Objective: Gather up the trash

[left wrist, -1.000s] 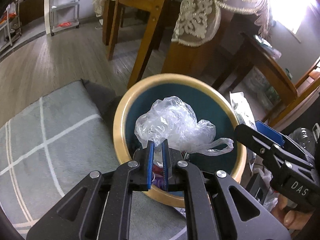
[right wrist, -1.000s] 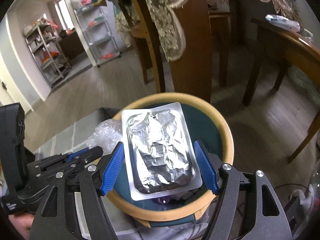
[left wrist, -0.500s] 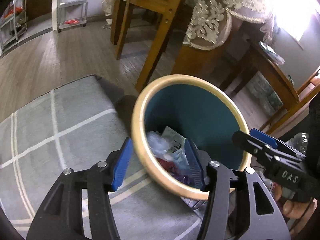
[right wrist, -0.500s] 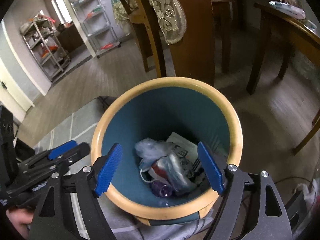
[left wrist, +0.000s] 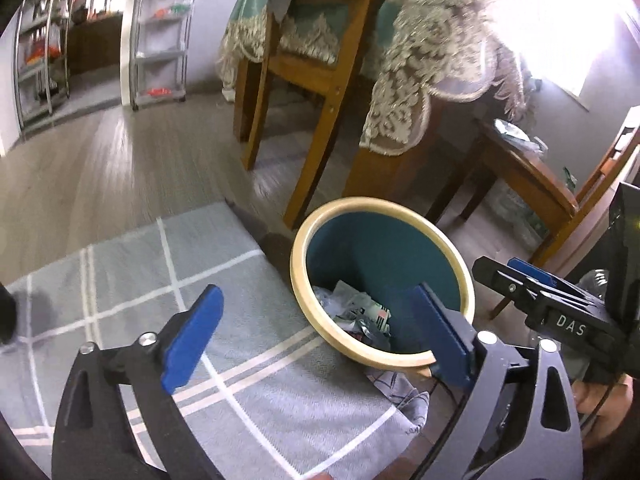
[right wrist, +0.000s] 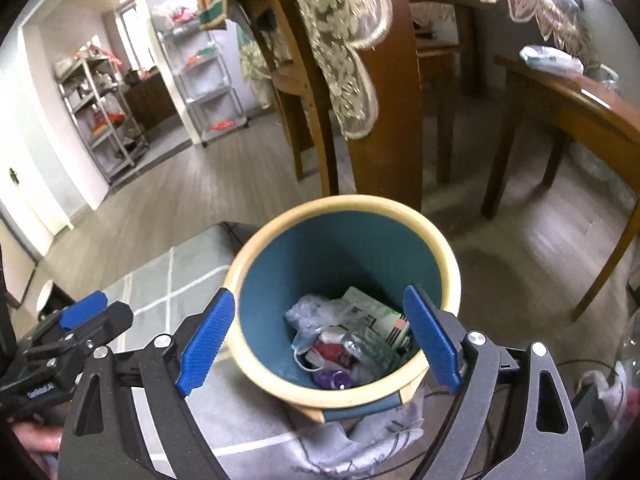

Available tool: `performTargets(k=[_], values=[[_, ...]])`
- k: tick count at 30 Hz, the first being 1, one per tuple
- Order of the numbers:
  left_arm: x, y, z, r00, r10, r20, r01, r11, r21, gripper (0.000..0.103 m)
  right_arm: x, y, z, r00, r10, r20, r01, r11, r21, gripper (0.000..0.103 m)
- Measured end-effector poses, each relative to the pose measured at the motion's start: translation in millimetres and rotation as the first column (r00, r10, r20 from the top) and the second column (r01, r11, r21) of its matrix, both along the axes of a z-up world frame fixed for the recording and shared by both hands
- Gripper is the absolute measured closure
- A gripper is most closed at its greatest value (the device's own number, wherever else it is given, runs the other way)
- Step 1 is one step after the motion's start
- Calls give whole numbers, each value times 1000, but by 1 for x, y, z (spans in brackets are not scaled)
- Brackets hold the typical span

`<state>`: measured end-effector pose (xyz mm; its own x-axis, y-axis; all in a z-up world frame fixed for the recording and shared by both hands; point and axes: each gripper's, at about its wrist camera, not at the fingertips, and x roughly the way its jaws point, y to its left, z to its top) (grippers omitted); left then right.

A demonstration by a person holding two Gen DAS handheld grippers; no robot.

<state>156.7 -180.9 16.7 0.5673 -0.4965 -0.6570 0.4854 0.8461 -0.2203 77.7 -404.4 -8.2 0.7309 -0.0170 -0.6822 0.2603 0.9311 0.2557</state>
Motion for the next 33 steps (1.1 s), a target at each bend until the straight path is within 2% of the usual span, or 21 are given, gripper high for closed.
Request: performTargets(k=[2, 8, 12, 16, 33], values=[[-8, 2, 7, 1000, -3, 21, 3, 1000, -6, 7, -8, 5, 6, 1000, -1, 17, 1, 1000, -19, 12], [-30, 6, 20, 999, 13, 50, -12, 1000, -4, 6, -36, 19, 19, 999, 14, 50, -10, 997, -70, 10], [-38, 11, 18, 999, 30, 40, -29, 999, -25, 6, -49, 28, 20, 998, 26, 54, -20, 995, -101, 9], [-45, 13, 12, 998, 53, 35, -54, 999, 4, 6, -59, 36, 21, 998, 32, 55, -25, 993, -119, 8], [-61, 17, 1, 998, 49, 35, -49, 999, 1, 6, -78, 45, 18, 999, 27, 47, -21, 992, -125, 7]])
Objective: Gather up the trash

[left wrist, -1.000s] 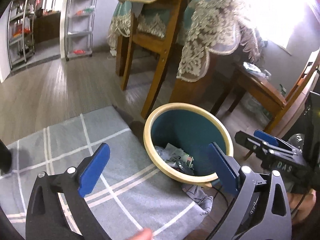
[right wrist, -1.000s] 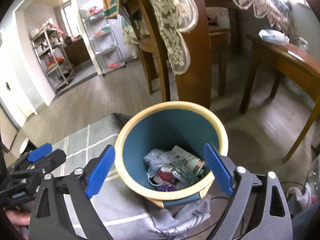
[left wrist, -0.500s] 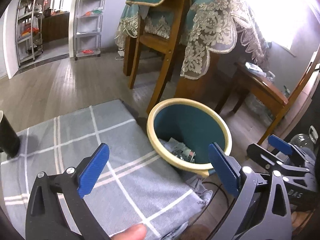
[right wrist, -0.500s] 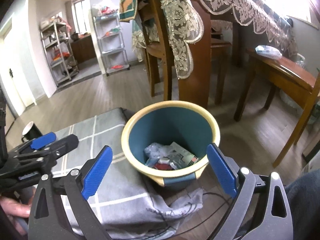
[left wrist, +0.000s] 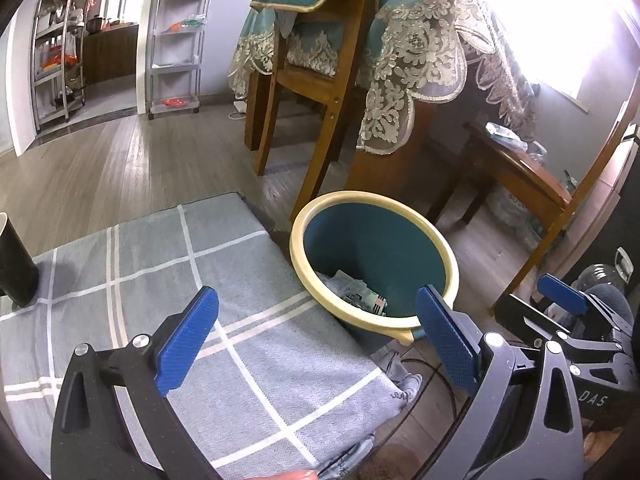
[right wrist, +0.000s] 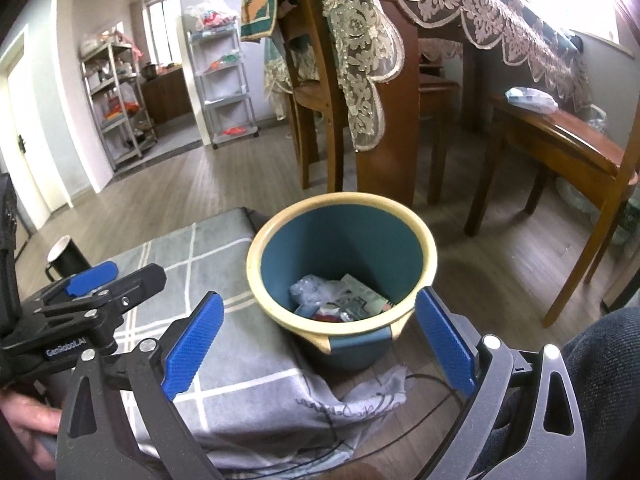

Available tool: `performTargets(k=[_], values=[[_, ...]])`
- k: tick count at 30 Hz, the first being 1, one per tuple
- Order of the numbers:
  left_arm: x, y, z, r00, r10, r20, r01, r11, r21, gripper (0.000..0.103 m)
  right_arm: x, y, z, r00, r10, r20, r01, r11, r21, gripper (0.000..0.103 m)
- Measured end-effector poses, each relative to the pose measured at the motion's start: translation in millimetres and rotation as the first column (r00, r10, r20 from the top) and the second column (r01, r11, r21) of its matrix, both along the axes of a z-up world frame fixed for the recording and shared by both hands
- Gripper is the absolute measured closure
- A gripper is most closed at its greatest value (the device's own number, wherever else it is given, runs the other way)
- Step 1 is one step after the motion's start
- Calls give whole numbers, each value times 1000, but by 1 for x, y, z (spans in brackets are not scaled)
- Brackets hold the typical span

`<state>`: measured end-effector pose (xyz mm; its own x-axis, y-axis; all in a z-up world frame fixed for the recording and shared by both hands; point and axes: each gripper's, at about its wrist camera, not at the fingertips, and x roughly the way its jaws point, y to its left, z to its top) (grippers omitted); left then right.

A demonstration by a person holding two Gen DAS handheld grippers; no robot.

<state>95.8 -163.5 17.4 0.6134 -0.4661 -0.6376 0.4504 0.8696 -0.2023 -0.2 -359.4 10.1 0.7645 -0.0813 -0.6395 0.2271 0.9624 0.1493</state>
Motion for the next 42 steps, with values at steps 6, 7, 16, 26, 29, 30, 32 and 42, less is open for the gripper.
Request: performTargets(k=[6, 7, 16, 26, 29, 30, 32, 42], values=[[0, 0, 1, 1000, -1, -2, 1, 1000, 0, 6, 0, 0, -1, 1000, 2, -5, -2, 1000, 2, 7], [0, 0, 1, 1000, 0, -1, 0, 1000, 0, 6, 0, 1, -1, 1000, 2, -5, -2, 1000, 3, 7], [1, 0, 2, 1000, -4, -1, 4, 1000, 0, 6, 0, 2, -1, 1000, 5, -7, -5, 1000, 4, 7], [1, -1, 1, 1000, -3, -3, 3, 1000, 0, 6, 0, 2, -1, 1000, 7, -7, -7, 1000, 5, 7], [1, -1, 1, 1000, -3, -3, 3, 1000, 2, 6, 1, 4, -1, 1000, 7, -7, -7, 1000, 6, 7], [1, -1, 1, 1000, -2, -4, 2, 1000, 1, 6, 0, 5, -1, 1000, 6, -7, -6, 1000, 6, 7], [1, -2, 1, 1000, -3, -5, 3, 1000, 1, 6, 1, 4, -1, 1000, 6, -7, -6, 1000, 7, 7], [0, -4, 0, 1000, -4, -6, 4, 1000, 1, 6, 1, 5, -1, 1000, 5, -7, -5, 1000, 9, 7]])
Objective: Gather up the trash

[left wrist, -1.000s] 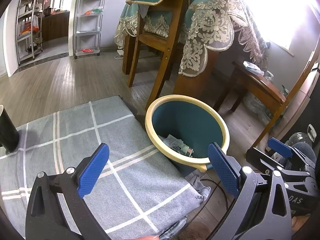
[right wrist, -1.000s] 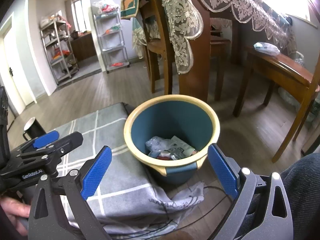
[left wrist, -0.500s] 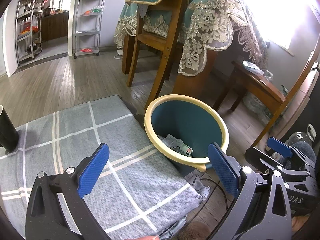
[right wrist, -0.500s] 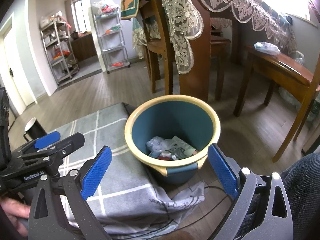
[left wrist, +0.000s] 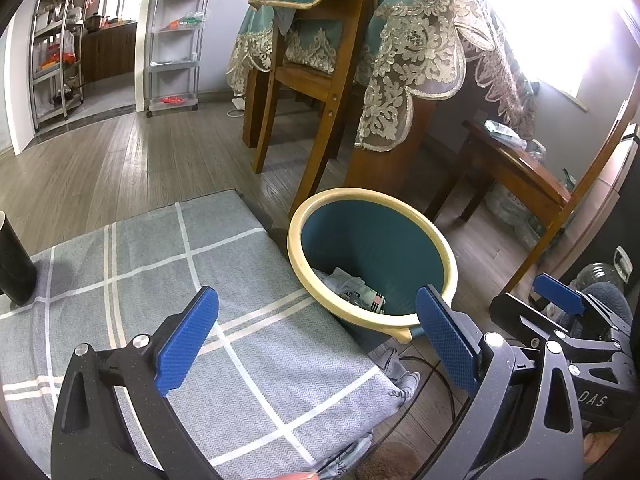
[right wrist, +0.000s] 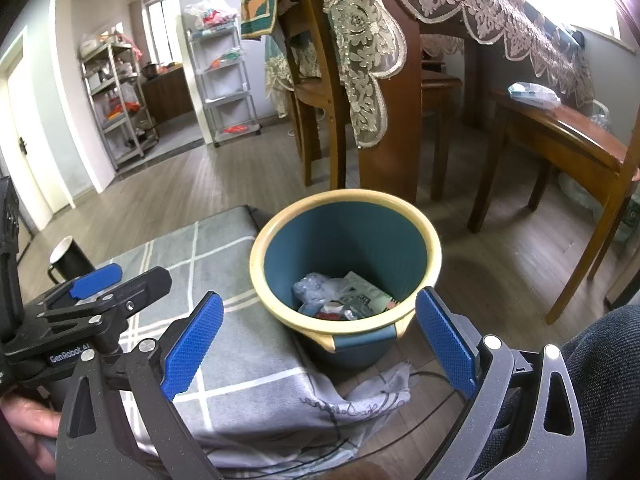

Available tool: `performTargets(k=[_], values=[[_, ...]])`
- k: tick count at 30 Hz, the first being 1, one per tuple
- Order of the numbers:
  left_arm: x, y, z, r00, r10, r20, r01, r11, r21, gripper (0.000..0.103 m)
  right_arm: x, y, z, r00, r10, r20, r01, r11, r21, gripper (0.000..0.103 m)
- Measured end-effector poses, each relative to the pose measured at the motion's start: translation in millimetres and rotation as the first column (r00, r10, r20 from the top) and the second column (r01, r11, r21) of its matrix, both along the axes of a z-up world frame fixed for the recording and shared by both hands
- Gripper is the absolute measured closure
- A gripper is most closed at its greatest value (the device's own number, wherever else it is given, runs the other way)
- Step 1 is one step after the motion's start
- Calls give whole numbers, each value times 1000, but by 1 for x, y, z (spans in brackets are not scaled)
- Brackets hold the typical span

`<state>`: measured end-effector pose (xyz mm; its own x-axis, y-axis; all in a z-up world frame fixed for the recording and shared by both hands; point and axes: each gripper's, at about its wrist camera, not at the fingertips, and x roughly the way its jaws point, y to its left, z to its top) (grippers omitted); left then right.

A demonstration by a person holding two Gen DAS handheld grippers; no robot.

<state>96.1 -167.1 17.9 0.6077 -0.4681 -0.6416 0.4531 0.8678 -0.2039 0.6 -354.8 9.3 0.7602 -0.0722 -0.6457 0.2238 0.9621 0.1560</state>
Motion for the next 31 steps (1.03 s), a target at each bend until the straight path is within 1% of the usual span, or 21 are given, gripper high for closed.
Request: performTargets(k=[26, 31], values=[[-2, -2, 0, 1000, -17, 5, 17, 1000, -11, 6, 0, -1, 0, 1000, 1, 0, -1, 1000, 0, 7], [0, 1, -2, 1000, 7, 0, -7, 1000, -1, 6, 0, 0, 0, 1000, 1, 0, -1, 1000, 1, 7]])
